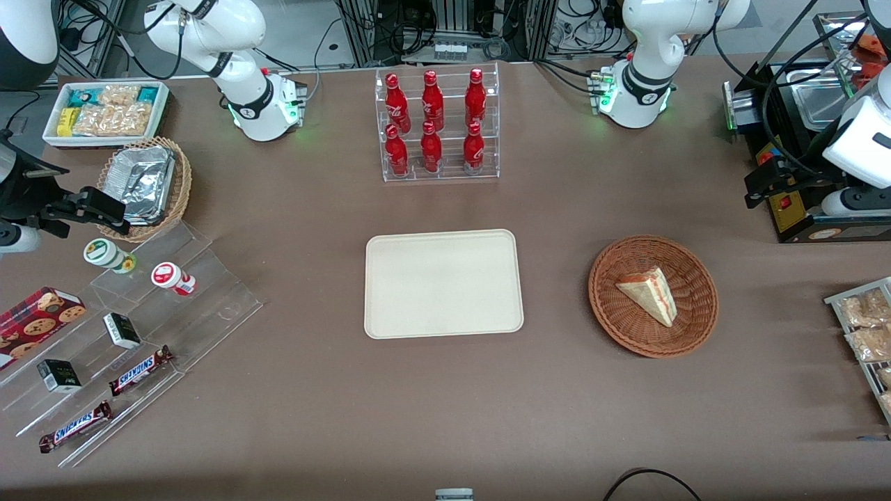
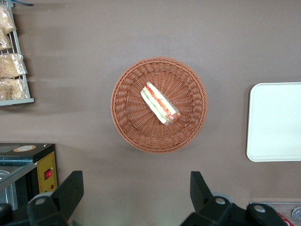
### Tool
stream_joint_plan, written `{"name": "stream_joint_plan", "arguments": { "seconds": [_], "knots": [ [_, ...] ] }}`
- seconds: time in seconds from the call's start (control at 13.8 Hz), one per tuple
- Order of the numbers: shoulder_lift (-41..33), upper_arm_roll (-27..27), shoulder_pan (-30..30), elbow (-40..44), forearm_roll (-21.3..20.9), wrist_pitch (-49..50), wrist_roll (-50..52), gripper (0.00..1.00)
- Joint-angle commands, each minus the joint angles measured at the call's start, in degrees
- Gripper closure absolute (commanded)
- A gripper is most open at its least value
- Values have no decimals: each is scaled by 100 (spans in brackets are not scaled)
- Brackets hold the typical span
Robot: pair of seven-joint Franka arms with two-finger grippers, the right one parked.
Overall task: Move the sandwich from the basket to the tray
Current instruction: 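Move the left gripper over the wrapped sandwich in the wicker basket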
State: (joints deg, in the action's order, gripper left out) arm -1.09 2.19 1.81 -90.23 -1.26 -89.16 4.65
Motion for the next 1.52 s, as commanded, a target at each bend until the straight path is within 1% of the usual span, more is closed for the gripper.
{"name": "stream_joint_plan", "arguments": {
  "seconds": [0.0,0.14,0.29,0.43,0.72,0.94,1.09,1.3,1.45],
  "knots": [
    [91,-70,110,173,21,145,184,0],
    [118,-69,101,129,3,127,177,0],
    [336,-69,101,111,21,92,185,0],
    [469,-69,109,-116,21,-135,229,0],
    [469,36,109,-1266,-6,-1364,668,0],
    [496,45,109,-2057,3,-2427,1395,0],
    [487,106,109,-2462,12,-2920,2098,0],
    [574,141,118,-2867,12,-3527,2994,0],
    [741,212,118,-3069,3,-3984,3401,0]
  ]
}}
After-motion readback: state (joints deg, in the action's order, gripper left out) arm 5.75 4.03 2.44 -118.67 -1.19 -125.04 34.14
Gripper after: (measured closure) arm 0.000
